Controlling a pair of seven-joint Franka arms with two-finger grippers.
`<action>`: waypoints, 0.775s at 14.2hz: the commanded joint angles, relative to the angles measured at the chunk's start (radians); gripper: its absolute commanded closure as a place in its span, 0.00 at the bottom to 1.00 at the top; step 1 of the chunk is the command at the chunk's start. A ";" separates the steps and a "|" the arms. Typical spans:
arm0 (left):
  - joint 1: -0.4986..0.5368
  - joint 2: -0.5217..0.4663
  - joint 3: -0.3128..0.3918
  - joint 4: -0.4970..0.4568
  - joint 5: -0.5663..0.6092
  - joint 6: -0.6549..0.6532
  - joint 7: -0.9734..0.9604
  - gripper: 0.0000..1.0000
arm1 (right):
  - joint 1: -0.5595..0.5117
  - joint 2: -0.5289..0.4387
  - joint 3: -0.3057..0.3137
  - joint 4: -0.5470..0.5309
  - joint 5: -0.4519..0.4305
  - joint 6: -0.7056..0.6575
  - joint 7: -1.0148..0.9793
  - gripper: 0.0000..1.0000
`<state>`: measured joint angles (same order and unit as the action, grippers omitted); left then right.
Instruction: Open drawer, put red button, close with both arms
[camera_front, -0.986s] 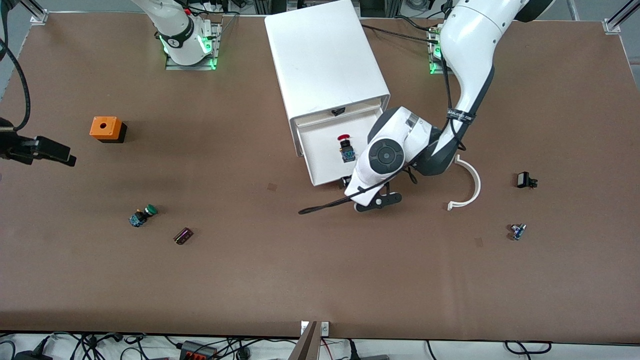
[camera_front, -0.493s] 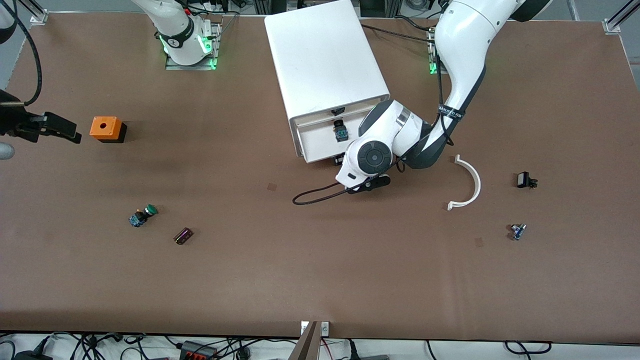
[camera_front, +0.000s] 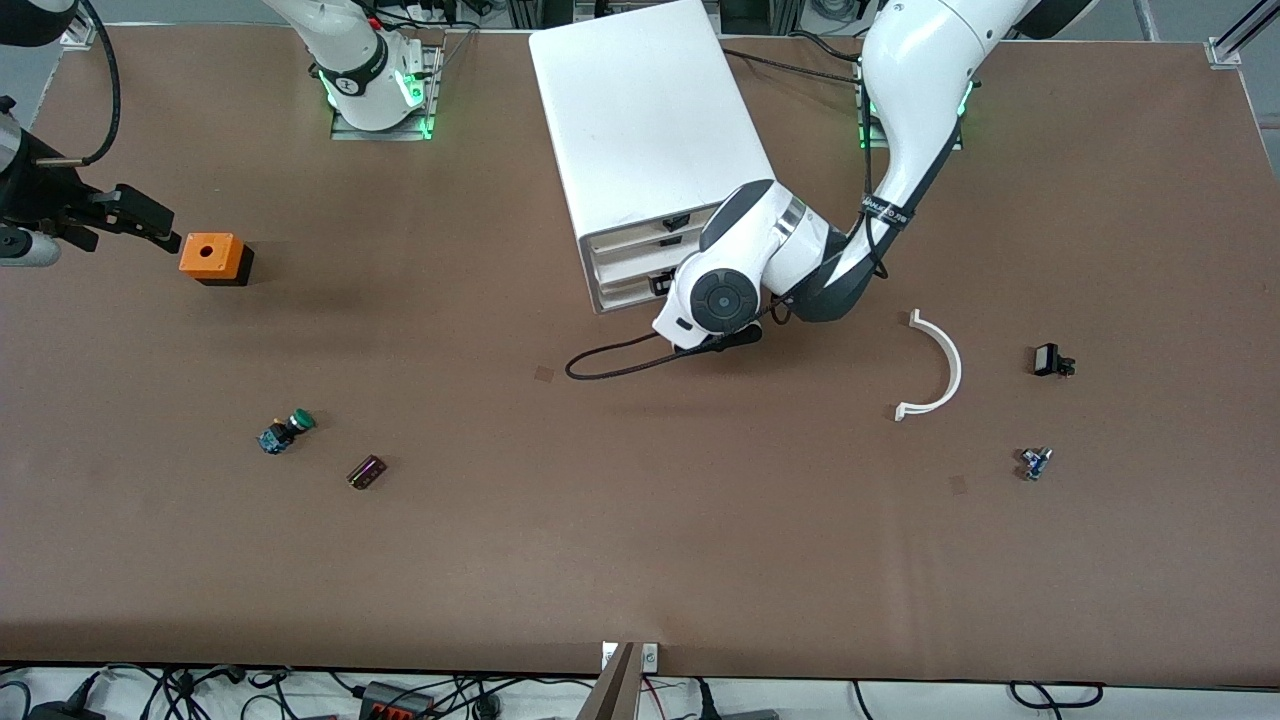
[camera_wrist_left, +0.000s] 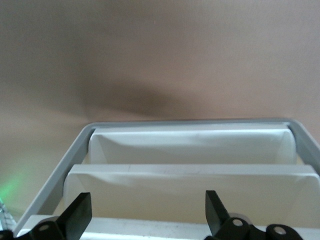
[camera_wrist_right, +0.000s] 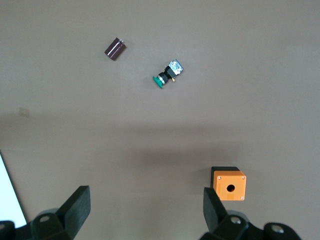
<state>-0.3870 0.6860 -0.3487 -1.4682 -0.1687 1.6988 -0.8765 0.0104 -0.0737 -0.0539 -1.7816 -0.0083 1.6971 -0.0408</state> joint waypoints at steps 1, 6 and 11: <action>0.007 -0.033 -0.012 -0.046 -0.023 -0.018 -0.006 0.00 | -0.001 -0.021 0.009 -0.027 -0.016 0.015 -0.014 0.00; 0.019 -0.042 -0.016 -0.043 -0.022 -0.021 -0.002 0.00 | -0.001 -0.020 0.008 -0.015 -0.015 0.012 0.004 0.00; 0.108 -0.126 -0.004 -0.032 0.021 -0.019 0.019 0.00 | -0.001 -0.018 0.008 -0.016 -0.005 0.006 0.009 0.00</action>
<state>-0.3216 0.6257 -0.3544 -1.4804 -0.1669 1.6891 -0.8744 0.0116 -0.0745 -0.0513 -1.7843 -0.0084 1.7009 -0.0413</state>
